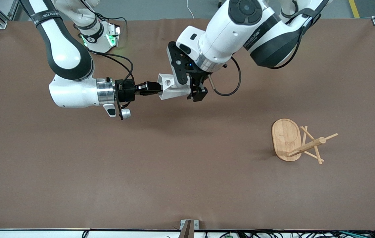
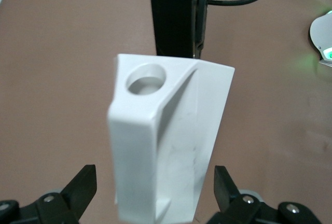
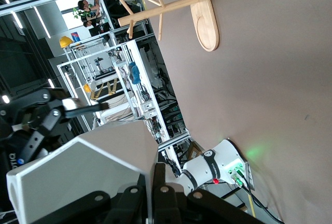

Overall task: Hang cup on rack
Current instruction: 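Grasp the white cup with the left gripper from the right gripper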

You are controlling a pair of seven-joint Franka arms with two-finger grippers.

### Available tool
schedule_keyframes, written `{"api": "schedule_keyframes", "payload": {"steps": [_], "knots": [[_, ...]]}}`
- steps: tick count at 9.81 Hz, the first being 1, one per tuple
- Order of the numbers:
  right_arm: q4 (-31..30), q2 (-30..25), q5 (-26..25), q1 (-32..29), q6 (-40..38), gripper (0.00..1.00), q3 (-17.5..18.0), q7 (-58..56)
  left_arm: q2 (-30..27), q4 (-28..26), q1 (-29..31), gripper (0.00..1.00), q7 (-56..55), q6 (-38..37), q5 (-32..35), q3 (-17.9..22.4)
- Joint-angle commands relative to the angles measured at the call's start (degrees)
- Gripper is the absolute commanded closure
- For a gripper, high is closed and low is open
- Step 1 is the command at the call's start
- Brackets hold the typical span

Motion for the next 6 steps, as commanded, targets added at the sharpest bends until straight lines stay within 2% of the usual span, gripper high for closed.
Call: {"api": "schedule_keyframes", "payload": {"steps": [1, 2, 3, 4, 5, 6], "knots": [[-1.1, -1.6, 1.9, -0.9, -0.2, 1.0, 1.3, -2.1, 2.2, 0.3, -0.8, 0.0, 1.8, 0.3, 0.9, -0.3], [-1.2, -1.8, 1.9, -0.9, -0.2, 1.0, 1.2, -3.4, 2.3, 0.2, -0.7, 0.06, 2.9, 0.4, 0.9, -0.2], [-1.2, -1.7, 1.9, -0.9, -0.2, 1.0, 1.2, -4.2, 2.5, 0.2, -0.5, 0.25, 6.3, 0.4, 1.0, -0.1], [-1.2, -1.7, 1.9, -0.9, -0.2, 1.0, 1.2, -4.2, 2.7, 0.1, -0.1, 0.82, 7.2, 0.4, 0.8, -0.1], [-1.2, -1.8, 1.9, -0.9, -0.2, 1.0, 1.3, -4.1, 2.8, 0.1, -0.1, 0.99, 7.0, 0.4, 0.8, -0.1], [-1.2, -1.8, 1.9, -0.8, -0.2, 1.0, 1.3, -4.1, 2.7, 0.1, -0.1, 1.0, 6.7, 0.4, 0.8, -0.1]]}}
